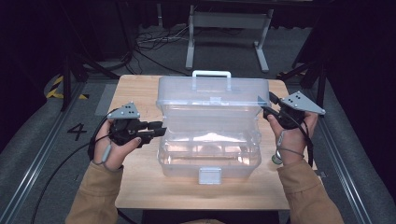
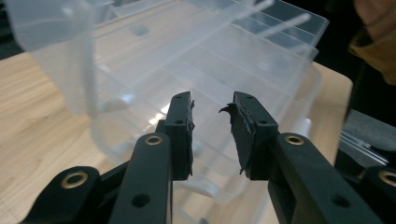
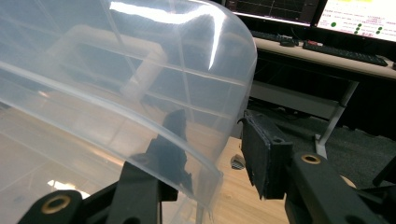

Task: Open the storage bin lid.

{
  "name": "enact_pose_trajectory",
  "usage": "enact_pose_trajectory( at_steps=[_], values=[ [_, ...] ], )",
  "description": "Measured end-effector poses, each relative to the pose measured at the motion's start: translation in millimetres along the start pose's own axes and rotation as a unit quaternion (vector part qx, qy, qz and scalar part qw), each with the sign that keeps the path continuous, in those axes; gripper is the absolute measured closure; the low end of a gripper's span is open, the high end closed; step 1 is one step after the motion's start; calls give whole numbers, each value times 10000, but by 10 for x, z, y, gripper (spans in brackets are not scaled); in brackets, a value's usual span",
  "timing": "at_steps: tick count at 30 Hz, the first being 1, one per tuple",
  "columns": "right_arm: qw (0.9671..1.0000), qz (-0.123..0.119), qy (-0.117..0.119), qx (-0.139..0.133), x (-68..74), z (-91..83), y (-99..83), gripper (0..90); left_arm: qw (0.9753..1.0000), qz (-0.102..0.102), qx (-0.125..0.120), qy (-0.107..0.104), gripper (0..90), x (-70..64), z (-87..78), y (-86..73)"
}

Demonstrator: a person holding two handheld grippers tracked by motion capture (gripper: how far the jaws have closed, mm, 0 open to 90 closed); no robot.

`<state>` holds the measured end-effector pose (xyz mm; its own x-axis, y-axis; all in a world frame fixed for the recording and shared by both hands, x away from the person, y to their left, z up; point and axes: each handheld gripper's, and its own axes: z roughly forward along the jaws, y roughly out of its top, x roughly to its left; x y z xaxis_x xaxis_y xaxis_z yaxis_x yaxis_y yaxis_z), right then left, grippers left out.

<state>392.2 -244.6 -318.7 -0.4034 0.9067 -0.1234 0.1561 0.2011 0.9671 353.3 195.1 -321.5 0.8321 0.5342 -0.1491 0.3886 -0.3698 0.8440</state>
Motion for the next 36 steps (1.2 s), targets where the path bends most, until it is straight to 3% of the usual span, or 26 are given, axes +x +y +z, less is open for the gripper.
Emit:
enact_pose_trajectory(
  at_steps=[3, 4, 11, 13, 16, 22, 25, 26, 27, 29, 36],
  values=[
    [10000, 34, -25, -16, -9, 29, 22, 613, 9998, 68, 95, -134, 673, -72, 3, -20],
    [10000, 35, -43, -17, -11, 39, 31, 615, 9992, 173, 227, -271, 663, -148, 37, -48],
    [9999, 85, -122, -4, -24, 113, 77, 621, 9994, 330, 70, -93, 574, -266, 54, -118],
    [9999, 64, -160, 8, -23, 131, 84, 625, 9993, 278, 88, -253, 592, -276, 11, -127],
    [9998, 62, -199, 0, -26, 153, 100, 639, 9991, 324, 100, -266, 578, -302, -15, -148],
    [9995, 44, -315, 67, -38, 214, 153, 672, 9975, 402, 363, -456, 578, -355, 39, -240],
    [9994, 71, -308, 130, -65, 235, 178, 696, 9939, 500, 720, -671, 565, -398, 105, -287],
    [9994, 105, -289, 131, -74, 240, 183, 705, 9939, 500, 720, -671, 555, -398, 105, -287],
    [9995, 127, -267, 142, -90, 245, 190, 709, 9912, 593, 948, -704, 555, -421, 166, -314],
    [9995, 177, -222, 161, -107, 256, 197, 709, 9895, 599, 1120, -697, 553, -432, 231, -336],
    [9992, 164, -249, 262, -118, 284, 223, 721, 9874, 522, 1357, -623, 545, -381, 407, -407]
  ],
)
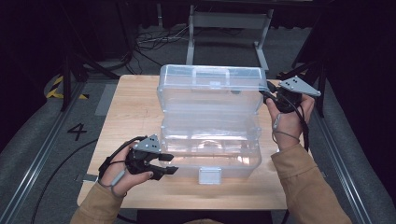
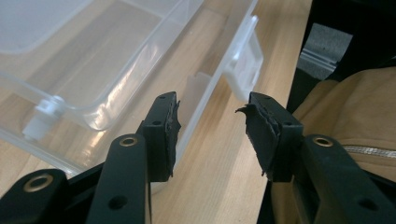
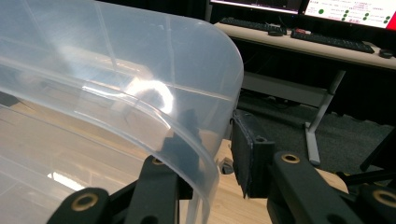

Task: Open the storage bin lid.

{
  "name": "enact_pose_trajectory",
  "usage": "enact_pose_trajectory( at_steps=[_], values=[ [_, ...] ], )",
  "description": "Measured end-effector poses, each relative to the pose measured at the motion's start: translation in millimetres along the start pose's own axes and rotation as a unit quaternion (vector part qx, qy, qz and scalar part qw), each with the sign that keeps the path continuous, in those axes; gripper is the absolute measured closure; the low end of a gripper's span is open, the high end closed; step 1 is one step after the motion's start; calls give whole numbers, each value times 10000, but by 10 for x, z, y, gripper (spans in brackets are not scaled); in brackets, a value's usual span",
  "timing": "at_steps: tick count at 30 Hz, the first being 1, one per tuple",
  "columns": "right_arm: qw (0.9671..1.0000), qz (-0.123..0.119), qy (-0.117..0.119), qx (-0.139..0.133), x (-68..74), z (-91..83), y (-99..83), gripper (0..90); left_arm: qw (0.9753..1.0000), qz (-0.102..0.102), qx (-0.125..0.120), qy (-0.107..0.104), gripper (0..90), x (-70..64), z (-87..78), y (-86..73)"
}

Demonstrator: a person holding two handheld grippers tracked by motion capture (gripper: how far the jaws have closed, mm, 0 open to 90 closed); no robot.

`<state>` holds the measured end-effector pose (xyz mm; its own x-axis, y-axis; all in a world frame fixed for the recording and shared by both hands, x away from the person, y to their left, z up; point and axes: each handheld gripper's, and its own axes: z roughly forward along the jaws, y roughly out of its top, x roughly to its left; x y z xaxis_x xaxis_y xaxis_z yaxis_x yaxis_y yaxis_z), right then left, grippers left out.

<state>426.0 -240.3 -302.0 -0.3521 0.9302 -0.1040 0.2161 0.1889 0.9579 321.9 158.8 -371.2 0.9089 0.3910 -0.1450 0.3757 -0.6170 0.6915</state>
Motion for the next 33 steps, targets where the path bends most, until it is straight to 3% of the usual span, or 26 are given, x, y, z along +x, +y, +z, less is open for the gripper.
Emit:
enact_pose_trajectory(
  at_steps=[9, 16, 21, 33],
  values=[
    [9999, -38, -12, 157, -21, 55, 53, 729, 9994, -42, 323, -153, 564, 96, 244, -47],
    [9998, -13, 2, 208, -36, 83, 69, 733, 9986, -48, 512, -134, 617, 108, 369, -70],
    [9997, 0, 1, 224, -47, 104, 76, 736, 9988, -7, 484, -47, 706, 122, 389, -78],
    [9997, 53, -54, 251, -67, 169, 92, 750, 9982, 12, 599, 26, 726, 118, 394, -67]
  ],
)
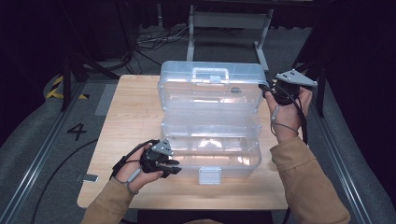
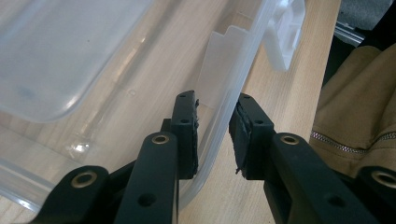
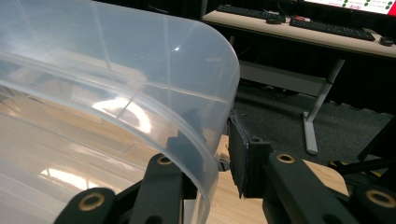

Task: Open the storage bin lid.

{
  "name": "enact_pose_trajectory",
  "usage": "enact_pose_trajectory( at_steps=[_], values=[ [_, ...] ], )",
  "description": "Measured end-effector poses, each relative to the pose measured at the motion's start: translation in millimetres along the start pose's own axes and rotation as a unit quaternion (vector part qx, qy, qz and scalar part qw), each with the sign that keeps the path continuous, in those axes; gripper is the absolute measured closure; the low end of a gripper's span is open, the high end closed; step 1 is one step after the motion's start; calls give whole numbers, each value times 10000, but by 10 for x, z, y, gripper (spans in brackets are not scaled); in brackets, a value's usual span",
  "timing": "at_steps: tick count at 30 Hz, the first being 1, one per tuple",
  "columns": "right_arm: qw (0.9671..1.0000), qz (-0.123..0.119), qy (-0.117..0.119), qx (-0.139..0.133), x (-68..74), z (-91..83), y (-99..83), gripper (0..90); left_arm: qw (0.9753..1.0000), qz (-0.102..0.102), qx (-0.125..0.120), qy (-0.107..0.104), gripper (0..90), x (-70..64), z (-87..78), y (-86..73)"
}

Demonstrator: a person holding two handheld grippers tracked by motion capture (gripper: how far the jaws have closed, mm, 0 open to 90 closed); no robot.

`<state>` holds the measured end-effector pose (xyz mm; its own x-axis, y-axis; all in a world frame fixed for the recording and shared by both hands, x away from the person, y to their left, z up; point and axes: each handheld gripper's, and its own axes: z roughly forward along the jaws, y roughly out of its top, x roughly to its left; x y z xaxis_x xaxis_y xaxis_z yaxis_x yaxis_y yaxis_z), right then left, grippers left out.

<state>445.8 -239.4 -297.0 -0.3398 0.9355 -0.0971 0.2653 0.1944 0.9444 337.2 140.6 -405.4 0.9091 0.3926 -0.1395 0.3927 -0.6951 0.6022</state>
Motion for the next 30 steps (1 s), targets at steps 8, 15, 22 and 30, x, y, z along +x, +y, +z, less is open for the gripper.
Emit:
enact_pose_trajectory(
  at_steps=[8, 15, 22, 30],
  values=[
    [10000, 48, -14, 14, -12, 41, 8, 756, 10000, -9, 19, -9, 721, 6, 31, 3],
    [9999, 71, -16, 95, -30, 86, 34, 759, 10000, -25, -9, -7, 718, 9, 55, 0],
    [9997, 101, -22, 208, -48, 141, 75, 764, 10000, -22, 4, 0, 716, 11, 62, 0],
    [9994, 111, -33, 312, -76, 217, 111, 769, 10000, -38, -11, -29, 710, 18, 80, -3]
  ],
)
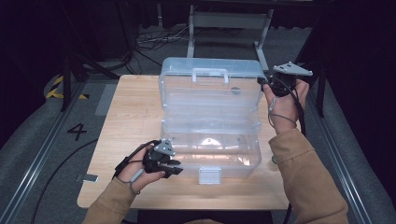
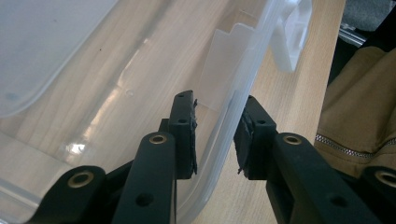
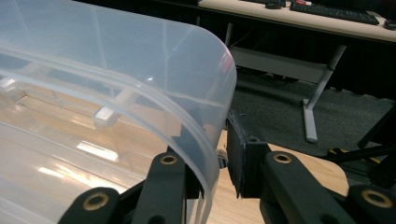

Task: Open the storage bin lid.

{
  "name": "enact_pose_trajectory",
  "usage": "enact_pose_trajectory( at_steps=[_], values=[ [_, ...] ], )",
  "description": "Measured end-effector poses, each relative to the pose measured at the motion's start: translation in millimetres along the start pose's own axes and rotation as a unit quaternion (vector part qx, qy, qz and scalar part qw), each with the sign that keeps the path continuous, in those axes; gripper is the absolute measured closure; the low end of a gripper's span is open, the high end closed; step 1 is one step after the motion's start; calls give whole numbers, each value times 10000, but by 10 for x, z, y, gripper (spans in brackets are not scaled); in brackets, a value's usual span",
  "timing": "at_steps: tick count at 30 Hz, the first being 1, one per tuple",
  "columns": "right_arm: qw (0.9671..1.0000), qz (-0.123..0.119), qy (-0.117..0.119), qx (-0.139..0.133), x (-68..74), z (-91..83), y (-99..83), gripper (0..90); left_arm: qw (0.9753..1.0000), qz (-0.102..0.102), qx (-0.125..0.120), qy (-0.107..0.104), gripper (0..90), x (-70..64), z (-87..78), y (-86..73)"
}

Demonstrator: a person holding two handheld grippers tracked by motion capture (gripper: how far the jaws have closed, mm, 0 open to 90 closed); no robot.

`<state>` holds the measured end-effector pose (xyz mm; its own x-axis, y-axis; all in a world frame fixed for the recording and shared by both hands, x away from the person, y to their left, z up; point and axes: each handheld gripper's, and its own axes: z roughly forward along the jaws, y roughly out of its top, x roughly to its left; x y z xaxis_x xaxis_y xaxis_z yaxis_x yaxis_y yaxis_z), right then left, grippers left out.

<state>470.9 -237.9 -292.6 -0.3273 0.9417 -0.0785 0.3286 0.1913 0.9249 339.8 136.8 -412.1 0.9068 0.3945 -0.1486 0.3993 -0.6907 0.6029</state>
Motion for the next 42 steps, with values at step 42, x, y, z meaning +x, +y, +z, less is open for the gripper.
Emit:
enact_pose_trajectory(
  at_steps=[42],
  values=[
    [9993, 351, -45, 116, -122, 418, 70, 804, 9999, -102, -65, -37, 690, 8, 38, -3]
  ],
)
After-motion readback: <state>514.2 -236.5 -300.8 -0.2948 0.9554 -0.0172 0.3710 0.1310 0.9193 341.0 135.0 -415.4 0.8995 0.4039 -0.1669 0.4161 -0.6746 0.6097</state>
